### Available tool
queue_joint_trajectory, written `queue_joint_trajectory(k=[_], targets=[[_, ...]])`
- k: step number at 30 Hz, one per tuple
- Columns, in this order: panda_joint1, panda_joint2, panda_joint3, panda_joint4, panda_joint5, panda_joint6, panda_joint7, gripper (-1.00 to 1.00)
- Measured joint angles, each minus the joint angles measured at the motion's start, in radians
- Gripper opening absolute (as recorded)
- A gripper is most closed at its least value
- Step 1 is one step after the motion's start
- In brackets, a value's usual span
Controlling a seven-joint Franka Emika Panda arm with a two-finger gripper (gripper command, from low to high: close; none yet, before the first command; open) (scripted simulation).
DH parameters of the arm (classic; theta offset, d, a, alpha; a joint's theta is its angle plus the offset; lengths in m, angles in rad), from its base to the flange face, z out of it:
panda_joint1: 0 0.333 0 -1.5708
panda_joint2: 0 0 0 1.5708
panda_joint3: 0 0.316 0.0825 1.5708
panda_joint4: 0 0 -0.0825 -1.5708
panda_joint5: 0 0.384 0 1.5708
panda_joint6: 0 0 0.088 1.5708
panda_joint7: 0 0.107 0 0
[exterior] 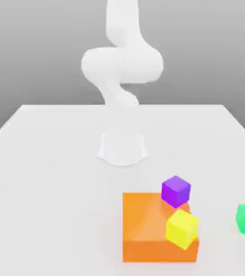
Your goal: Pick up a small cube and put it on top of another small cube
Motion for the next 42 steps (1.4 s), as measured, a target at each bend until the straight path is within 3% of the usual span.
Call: queue_joint_trajectory(k=[29,34,35,42], targets=[[0.291,1.060,0.223,0.092,-0.173,0.253,-0.329,0.00],[0.343,1.242,0.190,0.125,-0.230,0.359,-0.314,0.00],[0.351,1.267,0.181,0.130,-0.239,0.378,-0.309,-1.00],[0.351,1.267,0.182,0.130,-0.238,0.377,-0.310,-1.00]])
